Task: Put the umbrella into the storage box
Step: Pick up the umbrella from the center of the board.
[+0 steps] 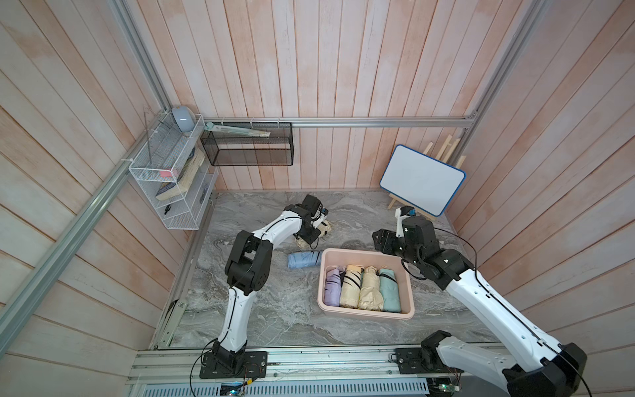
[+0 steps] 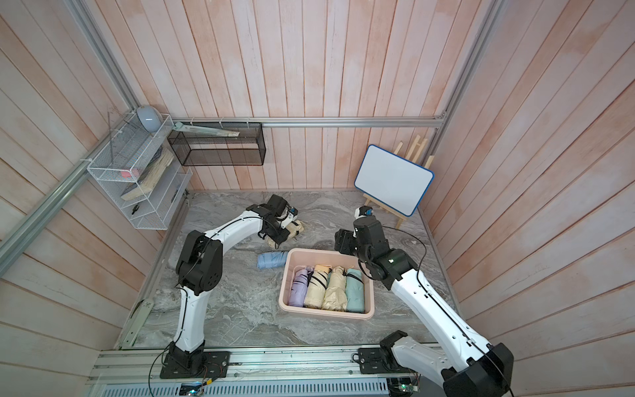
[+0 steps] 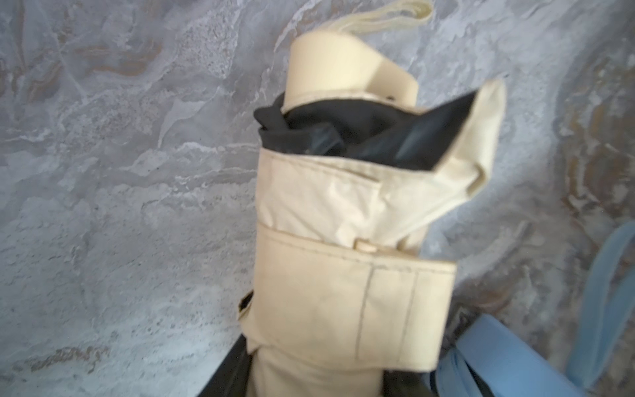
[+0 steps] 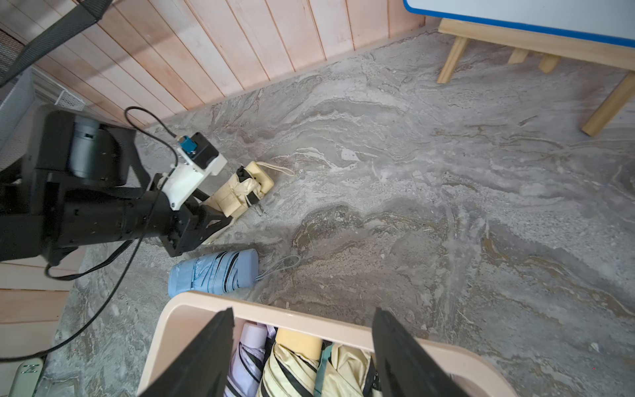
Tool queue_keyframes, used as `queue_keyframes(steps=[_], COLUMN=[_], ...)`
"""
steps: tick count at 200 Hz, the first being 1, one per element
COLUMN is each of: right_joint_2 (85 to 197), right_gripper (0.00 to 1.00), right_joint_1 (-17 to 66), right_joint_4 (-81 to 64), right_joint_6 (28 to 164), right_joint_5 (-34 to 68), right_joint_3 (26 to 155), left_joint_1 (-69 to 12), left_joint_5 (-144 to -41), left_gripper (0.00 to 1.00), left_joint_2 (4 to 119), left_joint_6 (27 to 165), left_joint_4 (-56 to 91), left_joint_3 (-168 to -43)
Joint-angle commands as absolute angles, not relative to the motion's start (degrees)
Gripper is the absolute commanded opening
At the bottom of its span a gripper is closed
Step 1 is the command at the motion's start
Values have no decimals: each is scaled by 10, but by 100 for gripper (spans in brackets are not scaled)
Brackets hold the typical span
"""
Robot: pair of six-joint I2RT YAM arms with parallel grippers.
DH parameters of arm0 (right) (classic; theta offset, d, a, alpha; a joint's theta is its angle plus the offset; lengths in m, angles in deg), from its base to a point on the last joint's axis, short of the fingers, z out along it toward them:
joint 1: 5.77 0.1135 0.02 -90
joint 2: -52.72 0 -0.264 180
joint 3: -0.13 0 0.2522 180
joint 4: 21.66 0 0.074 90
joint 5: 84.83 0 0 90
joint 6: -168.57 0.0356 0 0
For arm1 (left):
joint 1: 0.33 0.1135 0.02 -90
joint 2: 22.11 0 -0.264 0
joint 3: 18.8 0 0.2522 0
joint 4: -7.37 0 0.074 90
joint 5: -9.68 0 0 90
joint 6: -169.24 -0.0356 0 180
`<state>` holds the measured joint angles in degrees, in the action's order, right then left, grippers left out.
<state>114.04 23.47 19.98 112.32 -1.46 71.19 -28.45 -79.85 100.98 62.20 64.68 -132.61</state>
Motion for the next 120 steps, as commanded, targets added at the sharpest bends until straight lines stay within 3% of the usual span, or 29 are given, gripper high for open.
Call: queue_keyframes(steps=[1,75,120], right_joint_2=[1130,1112,1080], right_gripper=[68,65,64], right_joint_1=[231,231,231], right_joint_4=[214,230,249], right_joint_6=[1155,1200,1216], right_joint_5=[-33,-29,-41], right_joint_3=[700,684,670], left_joint_1=[-281,-286,-350], left_joint_5=[-794,-831,-840], left_gripper=[36,32,32], left_joint_2=[929,714,611], left_joint_6=[645,783,899], left_joint_4=[597,562,561], left_joint_3=[-1309,-1197,-1141])
